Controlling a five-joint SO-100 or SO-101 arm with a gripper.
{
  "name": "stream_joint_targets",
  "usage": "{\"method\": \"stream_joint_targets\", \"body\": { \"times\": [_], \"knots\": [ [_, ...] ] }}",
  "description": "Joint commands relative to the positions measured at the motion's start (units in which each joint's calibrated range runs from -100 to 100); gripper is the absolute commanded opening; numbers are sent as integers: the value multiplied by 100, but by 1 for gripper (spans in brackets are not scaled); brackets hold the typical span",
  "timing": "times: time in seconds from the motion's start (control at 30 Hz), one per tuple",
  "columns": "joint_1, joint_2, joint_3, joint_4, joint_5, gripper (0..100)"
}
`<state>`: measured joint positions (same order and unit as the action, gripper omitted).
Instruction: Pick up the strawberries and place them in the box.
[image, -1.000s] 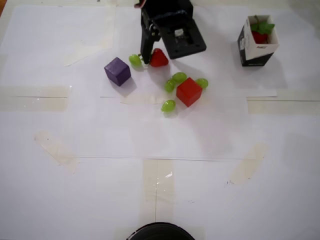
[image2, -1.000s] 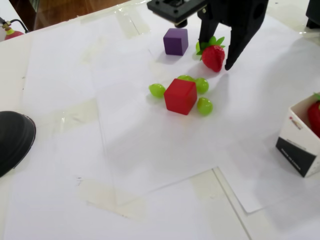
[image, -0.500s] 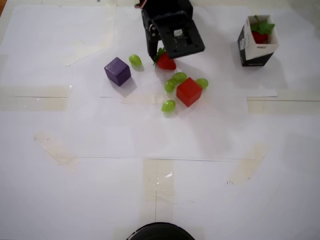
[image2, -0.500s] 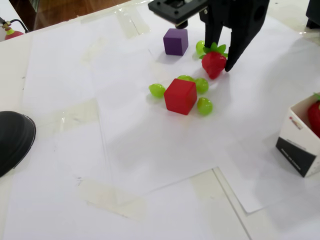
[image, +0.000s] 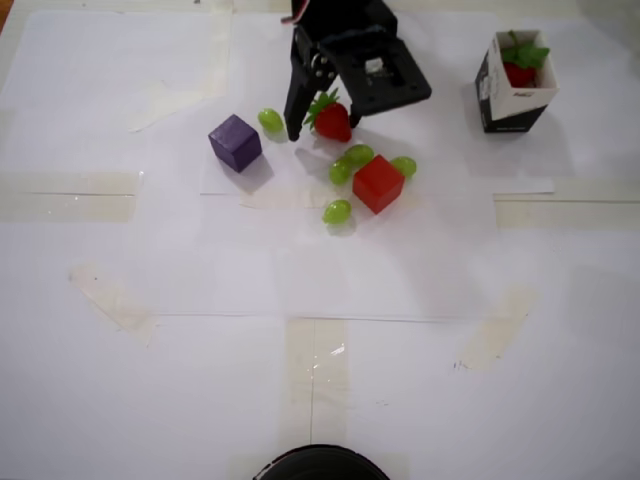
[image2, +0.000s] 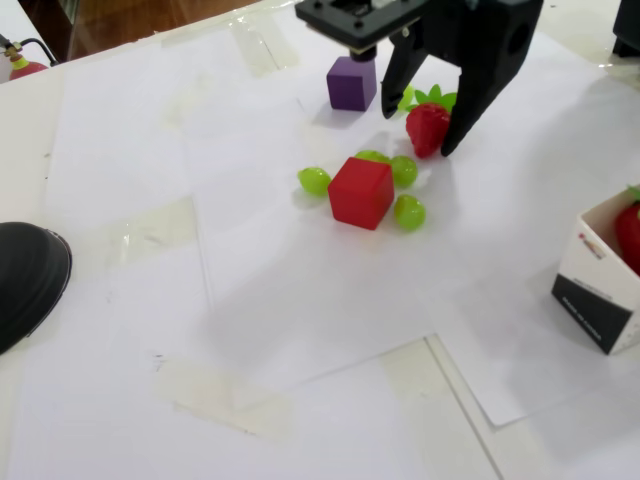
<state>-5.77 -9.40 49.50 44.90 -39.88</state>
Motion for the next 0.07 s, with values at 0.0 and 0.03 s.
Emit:
{"method": "stream_joint_targets", "body": {
  "times": [0.0,0.03],
  "knots": [
    [11,-418,41,-21,-68,23],
    [11,-418,77,-21,-88,22]
  ]
}}
